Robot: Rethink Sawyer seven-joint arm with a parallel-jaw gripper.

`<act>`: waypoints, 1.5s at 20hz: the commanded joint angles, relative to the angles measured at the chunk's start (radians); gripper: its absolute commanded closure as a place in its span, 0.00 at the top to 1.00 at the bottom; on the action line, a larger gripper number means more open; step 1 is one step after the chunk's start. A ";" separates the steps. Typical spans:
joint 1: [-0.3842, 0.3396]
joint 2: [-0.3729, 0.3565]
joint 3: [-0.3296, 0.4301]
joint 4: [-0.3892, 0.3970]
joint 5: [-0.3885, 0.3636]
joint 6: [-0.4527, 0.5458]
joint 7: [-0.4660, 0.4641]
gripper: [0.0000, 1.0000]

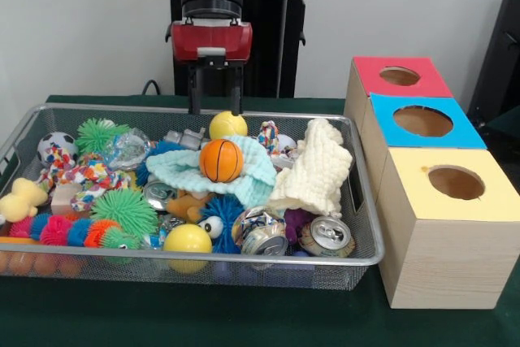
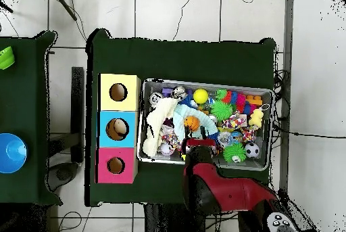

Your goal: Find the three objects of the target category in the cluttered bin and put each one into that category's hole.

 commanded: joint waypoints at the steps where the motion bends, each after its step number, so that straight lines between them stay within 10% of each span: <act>1: -0.021 0.050 0.134 -0.177 -0.063 0.072 0.089 1.00; 30: -0.029 0.126 0.131 -0.297 -0.127 0.029 0.101 1.00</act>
